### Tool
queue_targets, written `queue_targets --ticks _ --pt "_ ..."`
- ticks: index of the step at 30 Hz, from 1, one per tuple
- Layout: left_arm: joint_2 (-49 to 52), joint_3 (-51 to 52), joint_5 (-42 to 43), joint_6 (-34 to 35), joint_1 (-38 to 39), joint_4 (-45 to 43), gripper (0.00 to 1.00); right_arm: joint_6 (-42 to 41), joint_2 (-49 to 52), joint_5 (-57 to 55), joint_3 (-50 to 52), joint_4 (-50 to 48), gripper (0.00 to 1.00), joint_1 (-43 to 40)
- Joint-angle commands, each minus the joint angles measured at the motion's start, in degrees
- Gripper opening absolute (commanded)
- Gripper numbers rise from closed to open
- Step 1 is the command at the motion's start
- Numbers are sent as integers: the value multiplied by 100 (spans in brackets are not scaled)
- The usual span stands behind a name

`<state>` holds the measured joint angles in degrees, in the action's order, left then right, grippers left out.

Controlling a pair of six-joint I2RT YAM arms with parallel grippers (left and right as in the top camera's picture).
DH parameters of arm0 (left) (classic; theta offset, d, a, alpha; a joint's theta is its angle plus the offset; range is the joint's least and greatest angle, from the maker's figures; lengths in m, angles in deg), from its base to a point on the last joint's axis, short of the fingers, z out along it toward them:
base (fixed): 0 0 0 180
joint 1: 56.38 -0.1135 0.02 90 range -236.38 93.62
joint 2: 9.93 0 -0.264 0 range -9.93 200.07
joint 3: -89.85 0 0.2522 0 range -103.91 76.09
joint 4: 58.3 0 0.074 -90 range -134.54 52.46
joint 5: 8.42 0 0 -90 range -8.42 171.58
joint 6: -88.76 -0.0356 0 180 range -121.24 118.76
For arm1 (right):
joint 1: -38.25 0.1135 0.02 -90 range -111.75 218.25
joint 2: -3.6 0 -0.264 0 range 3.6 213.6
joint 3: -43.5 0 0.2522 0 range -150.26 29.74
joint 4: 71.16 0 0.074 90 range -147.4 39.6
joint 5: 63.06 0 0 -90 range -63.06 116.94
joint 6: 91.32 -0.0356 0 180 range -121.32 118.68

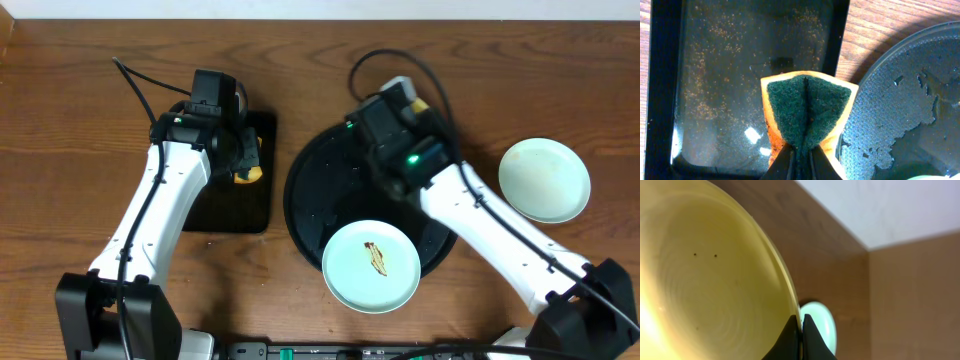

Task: Clean dirty plates on tray and stack at the side
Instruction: 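Carry the yellow plate with the right gripper onto the pale-green plate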

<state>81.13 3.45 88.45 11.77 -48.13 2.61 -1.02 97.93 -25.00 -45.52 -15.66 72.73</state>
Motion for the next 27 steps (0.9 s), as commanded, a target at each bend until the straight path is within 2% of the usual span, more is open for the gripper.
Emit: queue_targets --ticks 1,6,11,17,27 --pt "-72 4 -74 -94 -20 17 8 -839 -153 378 -7 164 1 -505" --pt "-72 4 -74 -94 -20 17 8 -1360 -352 1056 -7 481 1 -1482" --pt "-72 9 -74 -94 -20 15 8 -1427 -658 1875 -7 575 1 -2636" --pt "-72 15 -74 -94 -20 20 8 -1510 -647 2055 26 839 1 -3978" --pt "-72 15 -74 -94 -20 22 8 -1613 -428 2861 520 284 1 -5407"
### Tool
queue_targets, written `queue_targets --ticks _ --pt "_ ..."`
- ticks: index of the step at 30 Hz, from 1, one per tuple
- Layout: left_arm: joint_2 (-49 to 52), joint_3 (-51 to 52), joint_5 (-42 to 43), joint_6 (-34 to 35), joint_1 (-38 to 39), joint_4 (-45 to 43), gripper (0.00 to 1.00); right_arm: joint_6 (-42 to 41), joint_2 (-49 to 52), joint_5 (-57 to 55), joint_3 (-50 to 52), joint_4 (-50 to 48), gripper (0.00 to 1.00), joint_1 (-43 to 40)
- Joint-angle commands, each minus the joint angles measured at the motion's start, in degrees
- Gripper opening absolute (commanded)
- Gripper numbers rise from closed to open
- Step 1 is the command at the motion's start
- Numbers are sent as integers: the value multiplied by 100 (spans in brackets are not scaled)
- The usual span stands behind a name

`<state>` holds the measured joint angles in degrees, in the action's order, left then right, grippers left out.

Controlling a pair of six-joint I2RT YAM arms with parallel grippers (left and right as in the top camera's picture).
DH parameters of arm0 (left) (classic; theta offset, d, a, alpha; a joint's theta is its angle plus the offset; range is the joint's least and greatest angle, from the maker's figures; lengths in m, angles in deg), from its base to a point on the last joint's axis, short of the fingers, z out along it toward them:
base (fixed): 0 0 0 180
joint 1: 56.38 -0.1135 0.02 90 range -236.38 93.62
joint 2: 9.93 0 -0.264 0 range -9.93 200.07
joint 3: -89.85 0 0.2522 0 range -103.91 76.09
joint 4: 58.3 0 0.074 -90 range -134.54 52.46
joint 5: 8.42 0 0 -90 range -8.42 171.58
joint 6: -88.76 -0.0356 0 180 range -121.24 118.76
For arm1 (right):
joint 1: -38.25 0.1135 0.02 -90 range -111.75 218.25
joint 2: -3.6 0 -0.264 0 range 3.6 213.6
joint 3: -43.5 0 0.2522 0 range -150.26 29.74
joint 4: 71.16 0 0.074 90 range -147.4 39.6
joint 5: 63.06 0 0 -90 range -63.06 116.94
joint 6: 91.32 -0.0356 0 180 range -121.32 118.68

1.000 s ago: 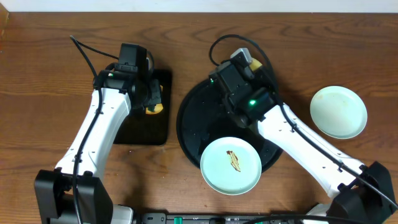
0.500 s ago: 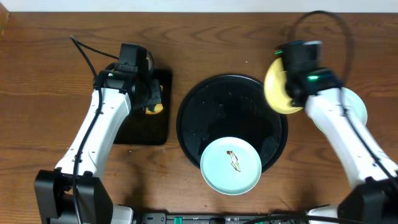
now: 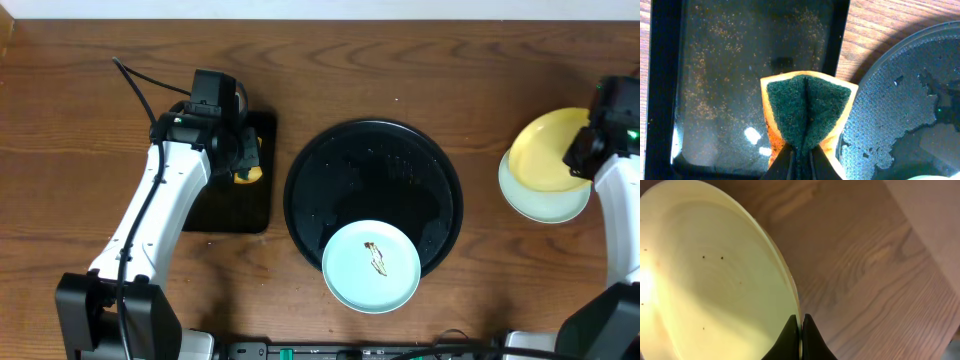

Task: Clean dirty plates on tray and stack at the side
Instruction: 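Carry the yellow plate with the right gripper onto the pale-green plate, then move the right gripper to the remaining pale-green plate rim and grip it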

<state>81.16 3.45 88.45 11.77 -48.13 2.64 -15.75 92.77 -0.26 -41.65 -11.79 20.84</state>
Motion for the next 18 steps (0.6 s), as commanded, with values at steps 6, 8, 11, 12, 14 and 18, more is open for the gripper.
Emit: queue_targets --ticks 6,8,11,12,14,18 --pt "-74 15 -72 -94 -20 20 8 -142 96 522 302 -369 14 -501" --pt "-74 15 -72 -92 -20 20 8 -140 96 575 302 -400 28 -503" --pt "-74 15 -74 -92 -20 20 8 -116 96 1220 304 -448 43 -501" --pt "-74 15 -72 -92 -20 20 8 -66 96 1582 304 -450 44 -501" --pt "-74 15 -72 -92 -20 20 8 127 96 2522 304 -446 45 -494" --pt "-74 15 -74 -92 -20 24 8 761 96 4551 306 -197 46 -313"
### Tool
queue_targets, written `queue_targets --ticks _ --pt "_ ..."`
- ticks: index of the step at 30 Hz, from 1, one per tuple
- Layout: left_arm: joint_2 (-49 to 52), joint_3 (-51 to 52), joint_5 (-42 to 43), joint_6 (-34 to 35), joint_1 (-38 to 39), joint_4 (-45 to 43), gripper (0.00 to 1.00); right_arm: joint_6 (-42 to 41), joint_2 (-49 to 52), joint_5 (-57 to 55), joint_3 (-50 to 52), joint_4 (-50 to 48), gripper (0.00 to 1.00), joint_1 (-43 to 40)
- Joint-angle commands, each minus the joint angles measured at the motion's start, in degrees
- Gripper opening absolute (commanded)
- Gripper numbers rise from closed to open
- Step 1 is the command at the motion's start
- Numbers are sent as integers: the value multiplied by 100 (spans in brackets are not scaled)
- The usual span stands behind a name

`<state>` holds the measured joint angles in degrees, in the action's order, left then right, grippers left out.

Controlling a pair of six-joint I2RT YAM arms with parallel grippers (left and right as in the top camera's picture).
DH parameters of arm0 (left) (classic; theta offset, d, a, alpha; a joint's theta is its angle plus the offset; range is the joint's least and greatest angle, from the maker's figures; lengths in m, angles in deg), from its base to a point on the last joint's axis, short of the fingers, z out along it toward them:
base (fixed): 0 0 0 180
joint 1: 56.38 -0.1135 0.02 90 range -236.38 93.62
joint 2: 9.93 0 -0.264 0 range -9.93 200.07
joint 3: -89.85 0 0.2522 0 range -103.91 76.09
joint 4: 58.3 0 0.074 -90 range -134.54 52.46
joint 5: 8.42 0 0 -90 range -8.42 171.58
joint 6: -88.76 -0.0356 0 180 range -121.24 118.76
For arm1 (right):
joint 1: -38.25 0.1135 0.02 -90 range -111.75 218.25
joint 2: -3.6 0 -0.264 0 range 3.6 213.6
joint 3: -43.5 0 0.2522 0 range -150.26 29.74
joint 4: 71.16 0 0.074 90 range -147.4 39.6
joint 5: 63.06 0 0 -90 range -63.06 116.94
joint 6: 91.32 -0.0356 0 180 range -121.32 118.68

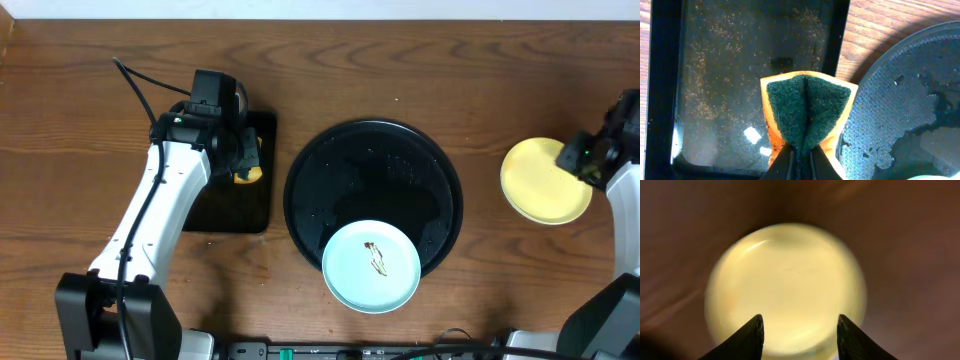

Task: Clean dirty plates on tray and stack at the side
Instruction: 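Move the right gripper to the remaining pale-green plate rim and grip it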

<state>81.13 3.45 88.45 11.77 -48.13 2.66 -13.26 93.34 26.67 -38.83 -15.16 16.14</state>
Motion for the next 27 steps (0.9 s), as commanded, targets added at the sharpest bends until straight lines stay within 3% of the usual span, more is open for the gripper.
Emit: queue_targets --ticks 1,9,18,27 --pt "-72 15 -74 -92 -20 22 8 645 39 2168 24 310 46 240" --pt "-72 20 -72 -92 -20 33 8 1119 39 2450 586 1331 45 1469" --pt "-72 26 -72 -92 -20 57 8 562 39 2455 1993 811 46 2837" --pt "-72 26 -72 -92 -20 57 8 120 39 2457 2221 671 42 3486"
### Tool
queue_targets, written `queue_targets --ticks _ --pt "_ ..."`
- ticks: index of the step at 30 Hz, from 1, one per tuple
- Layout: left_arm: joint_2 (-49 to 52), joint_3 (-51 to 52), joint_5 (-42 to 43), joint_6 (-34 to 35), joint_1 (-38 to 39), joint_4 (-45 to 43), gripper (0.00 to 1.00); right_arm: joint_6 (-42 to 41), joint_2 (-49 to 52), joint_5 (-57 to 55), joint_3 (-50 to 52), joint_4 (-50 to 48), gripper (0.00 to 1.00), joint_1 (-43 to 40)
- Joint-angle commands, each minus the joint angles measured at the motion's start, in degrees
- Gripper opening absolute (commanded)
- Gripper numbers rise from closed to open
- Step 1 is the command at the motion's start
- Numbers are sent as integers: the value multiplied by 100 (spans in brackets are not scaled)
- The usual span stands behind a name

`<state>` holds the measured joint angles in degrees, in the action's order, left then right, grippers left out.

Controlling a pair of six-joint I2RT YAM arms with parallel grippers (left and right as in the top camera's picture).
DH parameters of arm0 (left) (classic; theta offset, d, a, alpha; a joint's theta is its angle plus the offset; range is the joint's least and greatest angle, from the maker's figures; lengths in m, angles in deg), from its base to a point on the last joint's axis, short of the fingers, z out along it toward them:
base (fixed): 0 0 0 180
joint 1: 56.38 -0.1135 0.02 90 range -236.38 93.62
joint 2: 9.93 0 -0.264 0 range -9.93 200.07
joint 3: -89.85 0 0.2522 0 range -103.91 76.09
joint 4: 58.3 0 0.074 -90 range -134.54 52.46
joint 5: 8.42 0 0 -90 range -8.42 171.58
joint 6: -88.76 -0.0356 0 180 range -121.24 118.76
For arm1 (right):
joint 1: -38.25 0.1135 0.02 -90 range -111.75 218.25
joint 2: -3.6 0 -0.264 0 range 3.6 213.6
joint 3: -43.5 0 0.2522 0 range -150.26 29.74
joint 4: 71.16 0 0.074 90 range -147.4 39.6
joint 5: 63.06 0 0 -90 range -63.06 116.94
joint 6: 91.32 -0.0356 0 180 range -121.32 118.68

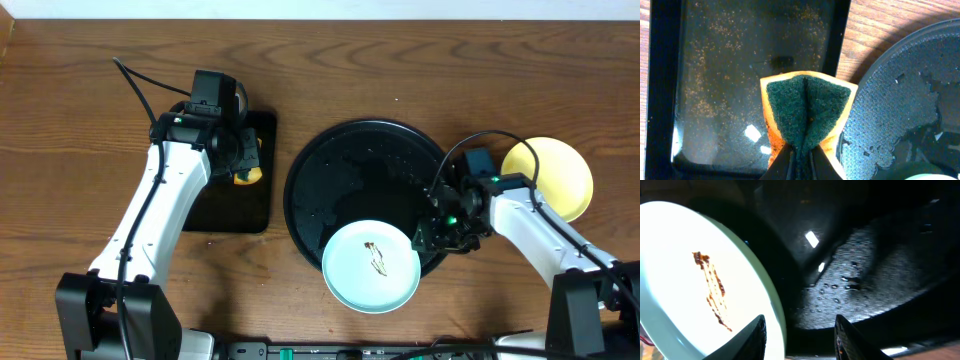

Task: Clean dirty plates on tray and stack at the side
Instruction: 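Move the right gripper to the remaining pale-green plate rim and grip it, then bring the sponge in the left gripper over the pale-green plate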

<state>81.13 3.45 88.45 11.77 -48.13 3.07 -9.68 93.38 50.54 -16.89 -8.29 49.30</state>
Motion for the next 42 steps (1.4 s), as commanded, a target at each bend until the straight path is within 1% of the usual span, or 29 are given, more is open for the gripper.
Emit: queue_targets --ticks 1,9,11,14,17,19,23,27,30,33,35,42 --pt "-72 26 -72 -92 -20 15 8 -238 35 68 26 -17 42 214" --pt "-72 26 -72 -92 -20 17 8 -461 35 33 85 -39 39 444" --pt "-72 26 -72 -92 -20 17 8 -542 35 24 153 -50 37 474" --pt "-72 26 -72 -92 -20 15 8 -575 35 24 293 -177 30 492" --pt "-72 26 -72 -92 -20 15 8 -710 35 24 448 -369 19 492" --pt "-72 26 -72 -92 -20 15 8 -708 35 24 476 -533 14 490" --pt "-72 26 -46 -72 -20 17 8 -710 35 24 474 -1115 1 490" --pt "-72 26 61 -42 -17 15 8 -809 35 13 468 -1910 1 490" --pt "-72 26 118 -31 -13 15 8 -1051 35 -240 468 -2476 1 490" --pt "-72 31 481 -28 -13 4 8 -1093 35 -525 468 -2931 1 490" --pt "-72 31 748 -31 26 -17 8 -1091 35 -540 468 -3051 1 492" --pt "-39 131 769 -28 557 -247 8 -1156 39 -872 474 -2962 1 710"
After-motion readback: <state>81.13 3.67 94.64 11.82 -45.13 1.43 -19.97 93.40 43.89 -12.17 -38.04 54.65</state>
